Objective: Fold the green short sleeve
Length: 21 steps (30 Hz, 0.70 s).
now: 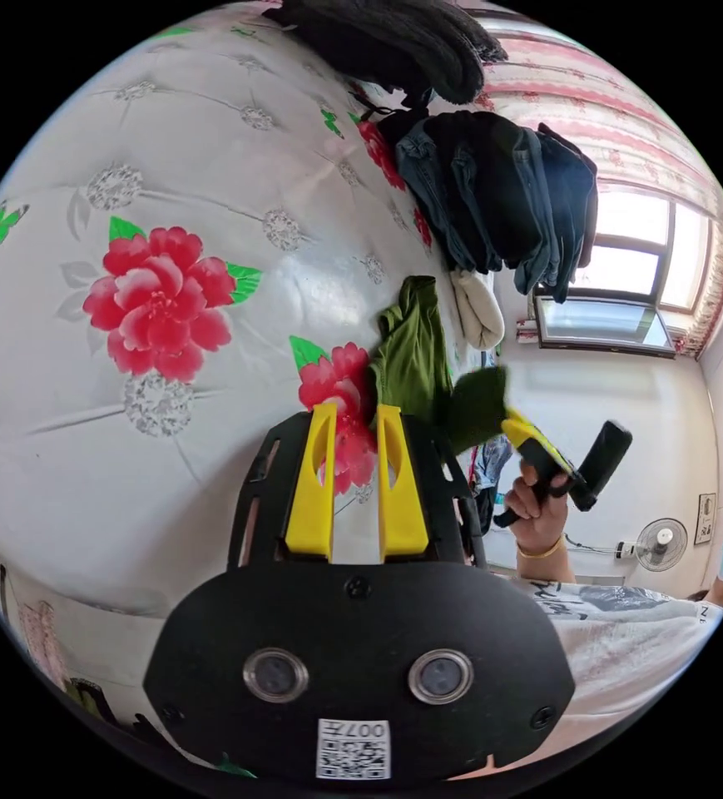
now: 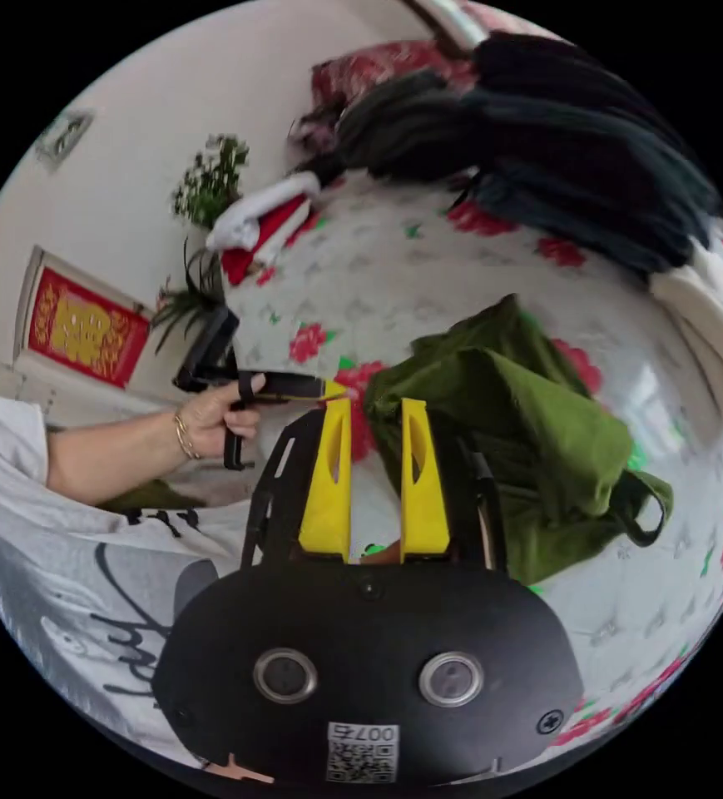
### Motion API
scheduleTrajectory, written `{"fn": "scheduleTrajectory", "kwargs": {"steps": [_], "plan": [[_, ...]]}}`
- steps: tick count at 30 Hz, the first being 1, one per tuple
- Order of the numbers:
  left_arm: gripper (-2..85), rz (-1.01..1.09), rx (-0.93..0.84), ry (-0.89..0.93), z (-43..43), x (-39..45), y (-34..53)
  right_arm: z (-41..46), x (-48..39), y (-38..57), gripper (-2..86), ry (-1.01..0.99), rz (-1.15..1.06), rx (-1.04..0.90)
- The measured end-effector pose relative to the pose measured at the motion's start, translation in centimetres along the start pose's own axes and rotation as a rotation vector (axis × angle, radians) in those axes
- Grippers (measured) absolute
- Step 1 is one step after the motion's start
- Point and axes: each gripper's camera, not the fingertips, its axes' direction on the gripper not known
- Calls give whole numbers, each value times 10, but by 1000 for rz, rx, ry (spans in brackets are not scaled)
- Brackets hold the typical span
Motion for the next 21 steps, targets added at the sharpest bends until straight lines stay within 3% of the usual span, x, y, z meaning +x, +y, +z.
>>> {"fn": "scheduleTrajectory", "kwargs": {"steps": [3, 6, 12, 17, 21], "plan": [[68, -19, 1, 26, -1, -10, 9, 85, -39, -3, 61, 42, -89, -175], [68, -18, 6, 48, -2, -15, 16, 90, -48, 19, 64, 73, -90, -112], [71, 74, -36, 25, 10, 4, 24, 51, 24, 66, 60, 278, 110, 72], [75, 400, -18, -120, 22, 74, 42, 100, 72, 59, 48, 291, 142, -114], [81, 603, -108, -203, 69, 113, 48, 117, 85, 53, 27, 327, 121, -166]]}}
